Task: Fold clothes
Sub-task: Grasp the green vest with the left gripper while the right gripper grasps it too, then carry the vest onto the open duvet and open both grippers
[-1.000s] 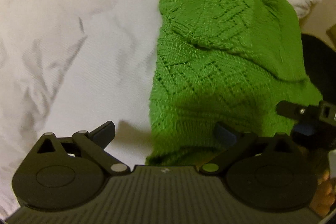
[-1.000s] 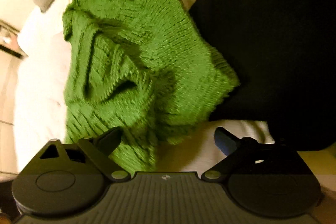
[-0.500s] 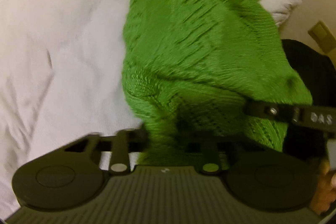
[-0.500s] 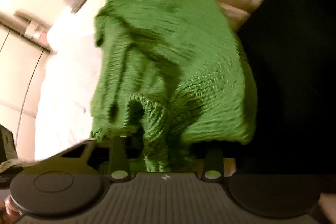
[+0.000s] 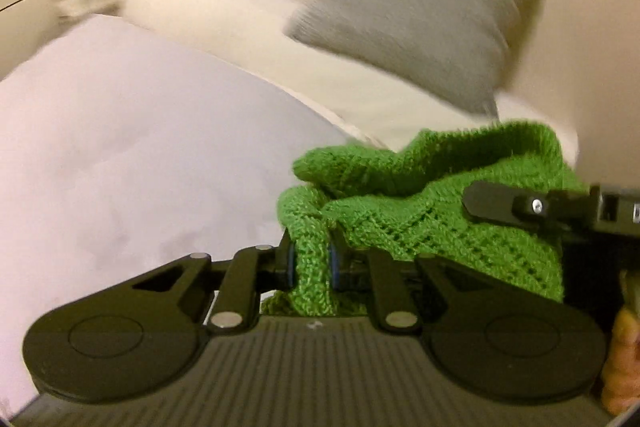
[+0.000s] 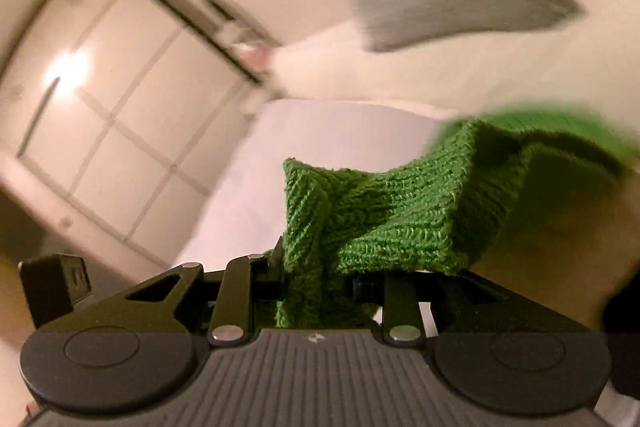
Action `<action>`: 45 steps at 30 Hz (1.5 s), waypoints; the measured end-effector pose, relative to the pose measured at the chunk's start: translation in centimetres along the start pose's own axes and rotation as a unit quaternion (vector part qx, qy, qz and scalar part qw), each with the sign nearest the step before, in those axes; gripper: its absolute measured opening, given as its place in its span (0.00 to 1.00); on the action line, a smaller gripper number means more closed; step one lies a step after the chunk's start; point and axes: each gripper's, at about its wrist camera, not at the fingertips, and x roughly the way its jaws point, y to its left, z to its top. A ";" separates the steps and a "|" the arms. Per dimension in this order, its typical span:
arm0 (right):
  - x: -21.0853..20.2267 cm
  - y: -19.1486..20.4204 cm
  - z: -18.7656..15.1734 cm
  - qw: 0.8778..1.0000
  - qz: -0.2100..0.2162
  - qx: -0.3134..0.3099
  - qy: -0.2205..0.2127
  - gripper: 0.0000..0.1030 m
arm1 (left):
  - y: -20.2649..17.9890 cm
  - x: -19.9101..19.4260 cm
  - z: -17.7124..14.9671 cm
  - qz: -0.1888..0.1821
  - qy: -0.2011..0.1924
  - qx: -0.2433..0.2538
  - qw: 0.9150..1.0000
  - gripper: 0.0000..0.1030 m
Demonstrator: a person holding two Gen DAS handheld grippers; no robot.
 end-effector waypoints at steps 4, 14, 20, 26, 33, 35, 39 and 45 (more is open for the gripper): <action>0.7 6.3 -1.7 0.997 0.073 -0.029 0.028 0.27 | 5.2 -8.1 -1.1 0.042 -0.046 -0.054 0.997 0.12; 3.4 22.2 -16.7 0.974 0.181 -0.054 0.123 0.27 | 17.7 -30.5 -14.2 0.133 -0.104 -0.117 0.979 0.12; 3.5 34.4 -30.9 0.969 0.187 -0.081 0.142 0.27 | 28.6 -41.7 -23.3 0.175 -0.084 -0.133 0.972 0.13; 11.1 45.1 -44.0 0.938 0.105 -0.093 0.316 0.75 | 40.6 -45.9 -34.3 0.249 0.071 -0.242 0.935 0.20; 12.0 48.0 -52.9 0.903 0.030 -0.125 0.411 0.83 | 43.8 -52.7 -43.4 0.290 0.097 -0.343 0.888 0.21; 11.6 47.4 -53.6 0.900 0.011 -0.128 0.416 0.83 | 42.9 -53.2 -44.7 0.287 0.106 -0.353 0.884 0.21; 11.0 45.6 -54.4 0.898 -0.027 -0.154 0.412 0.83 | 40.2 -53.4 -46.4 0.267 0.121 -0.356 0.887 0.21; 8.6 44.0 -53.9 0.892 -0.049 -0.209 0.397 0.83 | 34.9 -51.8 -46.1 0.244 0.126 -0.343 0.899 0.25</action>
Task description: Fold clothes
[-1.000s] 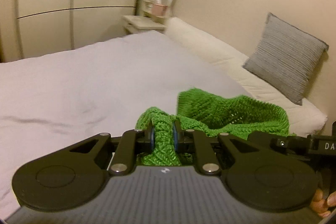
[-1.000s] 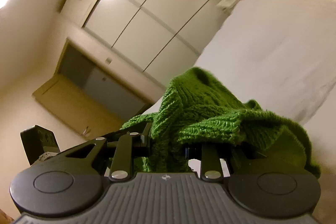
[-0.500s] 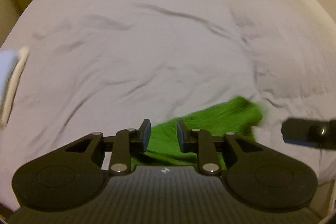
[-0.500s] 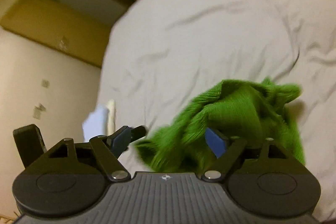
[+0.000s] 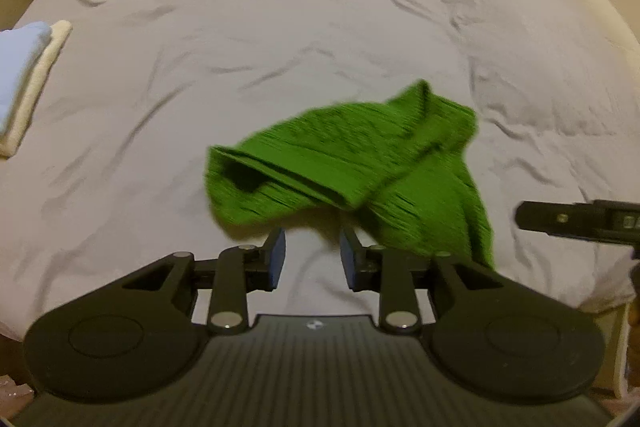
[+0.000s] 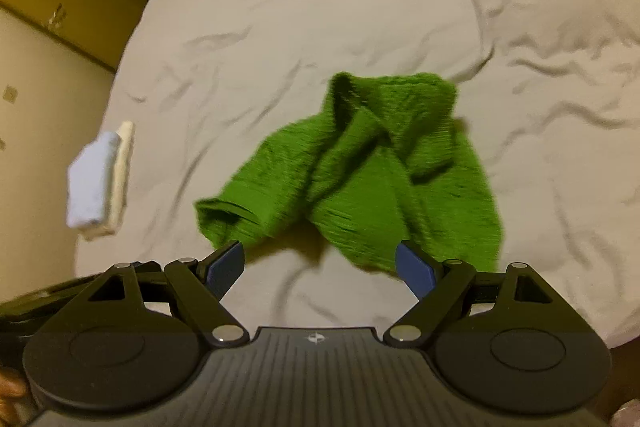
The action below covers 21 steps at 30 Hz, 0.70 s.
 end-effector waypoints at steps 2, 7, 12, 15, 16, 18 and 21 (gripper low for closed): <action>-0.9 -0.5 -0.4 1.000 -0.005 -0.015 0.000 0.83 | -1.5 -0.4 -0.8 0.001 -0.003 0.003 1.000 0.28; -2.4 -2.2 -1.4 0.998 -0.012 -0.067 0.002 0.83 | -5.3 -1.3 -2.7 0.016 -0.007 -0.009 1.000 0.30; -4.2 -5.5 -2.5 0.995 -0.012 -0.099 0.020 0.83 | -9.6 -1.6 -5.6 0.044 0.007 -0.035 0.998 0.30; -5.3 -7.2 -2.9 0.992 -0.010 -0.124 0.027 0.83 | -11.8 -1.9 -7.2 0.054 0.008 -0.057 0.997 0.30; -5.7 -7.7 -3.0 0.991 -0.007 -0.133 0.029 0.83 | -12.5 -2.1 -7.7 0.057 0.007 -0.065 0.996 0.30; -6.3 -8.4 -3.3 0.989 -0.003 -0.147 0.030 0.84 | -13.8 -2.5 -8.5 0.063 0.001 -0.073 0.995 0.32; -7.2 -9.2 -3.8 0.986 0.004 -0.164 0.033 0.84 | -15.3 -3.3 -9.6 0.071 -0.007 -0.083 0.994 0.34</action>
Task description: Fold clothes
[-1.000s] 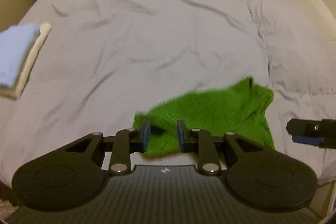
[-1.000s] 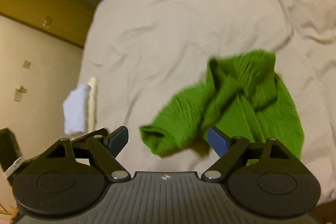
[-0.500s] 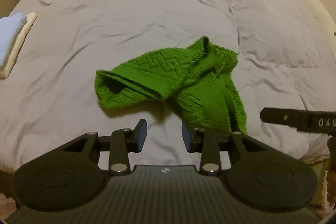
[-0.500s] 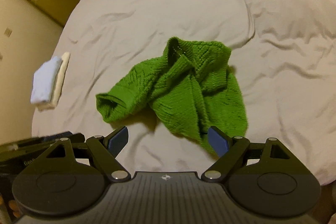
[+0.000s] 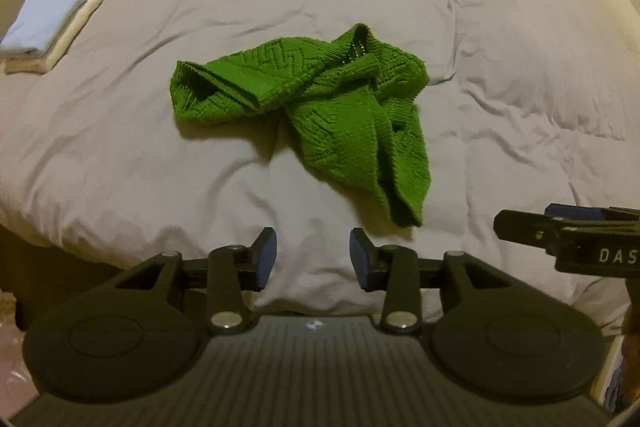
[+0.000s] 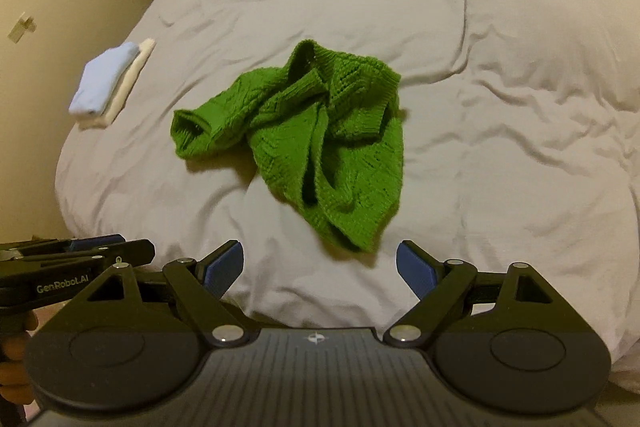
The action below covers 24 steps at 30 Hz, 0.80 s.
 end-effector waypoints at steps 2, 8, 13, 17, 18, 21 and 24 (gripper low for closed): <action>-0.4 -0.2 -0.4 1.000 0.004 -0.009 0.002 0.84 | -0.6 -0.7 -0.7 0.006 -0.005 -0.005 1.000 0.34; -1.3 -0.2 -1.5 0.999 0.016 -0.037 0.006 0.84 | -1.2 -2.2 -2.2 0.020 -0.017 -0.024 0.999 0.35; -1.7 -0.2 -2.1 0.998 0.023 -0.050 0.007 0.85 | -1.4 -2.9 -3.1 0.028 -0.020 -0.036 0.999 0.36; -1.9 -0.2 -2.4 0.998 0.024 -0.058 0.009 0.85 | -1.6 -3.2 -3.6 0.031 -0.023 -0.042 0.998 0.36; -2.0 -0.3 -2.4 0.998 0.024 -0.059 0.007 0.85 | -1.8 -3.2 -3.6 0.032 -0.023 -0.042 0.998 0.36; -2.3 -0.5 -2.4 0.998 0.025 -0.059 0.002 0.86 | -2.1 -3.2 -3.6 0.034 -0.025 -0.039 0.998 0.37; -2.4 -0.8 -2.4 0.998 0.026 -0.058 0.000 0.86 | -2.5 -3.2 -3.6 0.036 -0.026 -0.036 0.998 0.37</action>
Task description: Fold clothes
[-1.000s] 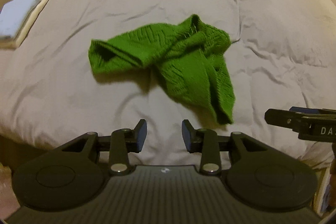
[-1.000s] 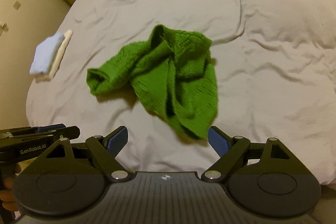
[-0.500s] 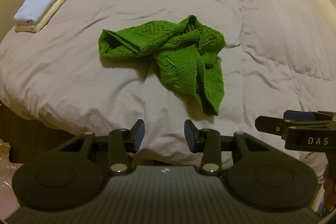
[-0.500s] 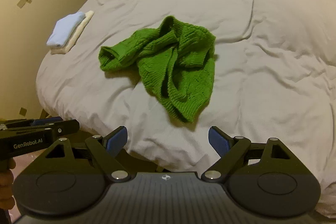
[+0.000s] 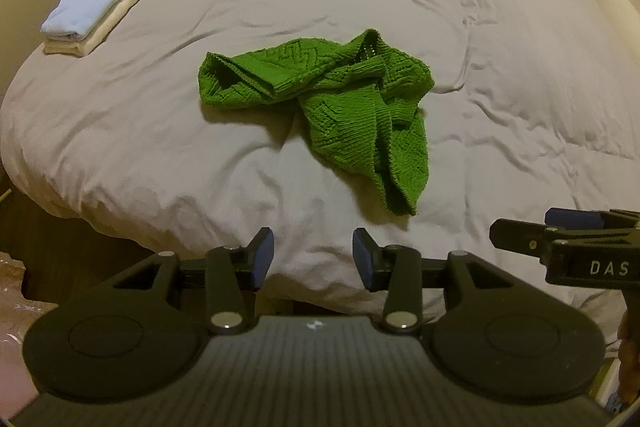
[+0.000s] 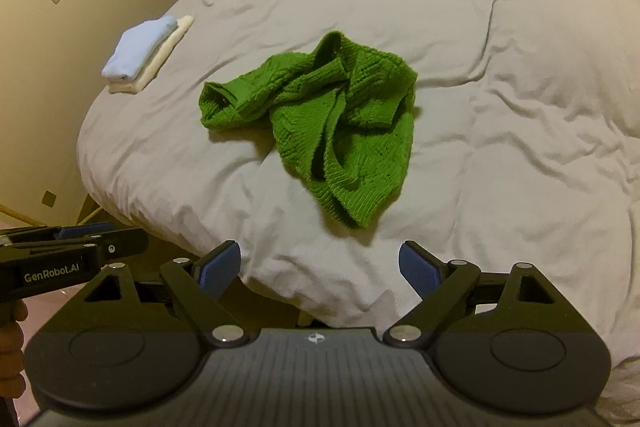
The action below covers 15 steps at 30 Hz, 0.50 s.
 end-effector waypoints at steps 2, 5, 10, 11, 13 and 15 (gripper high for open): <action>0.0 -0.1 -0.1 1.000 0.001 0.001 0.000 0.86 | -0.2 0.0 0.0 0.001 0.000 0.001 1.000 0.37; 0.1 -0.4 -0.1 1.000 0.004 0.002 0.001 0.86 | -0.5 0.1 0.1 0.003 0.002 0.004 1.000 0.37; 0.2 -0.9 0.2 1.000 0.005 0.008 0.000 0.86 | -1.0 0.2 0.3 0.005 0.002 0.010 1.000 0.37; 0.2 -1.0 0.3 1.000 0.005 0.009 -0.001 0.86 | -1.1 0.2 0.3 0.005 0.002 0.010 1.000 0.37; 0.3 -1.2 0.4 1.000 0.005 0.012 -0.002 0.86 | -1.2 0.3 0.4 0.006 0.000 0.011 1.000 0.38; 0.5 -1.5 0.5 1.000 0.004 0.014 -0.002 0.86 | -1.2 0.6 0.6 0.006 0.000 0.013 1.000 0.38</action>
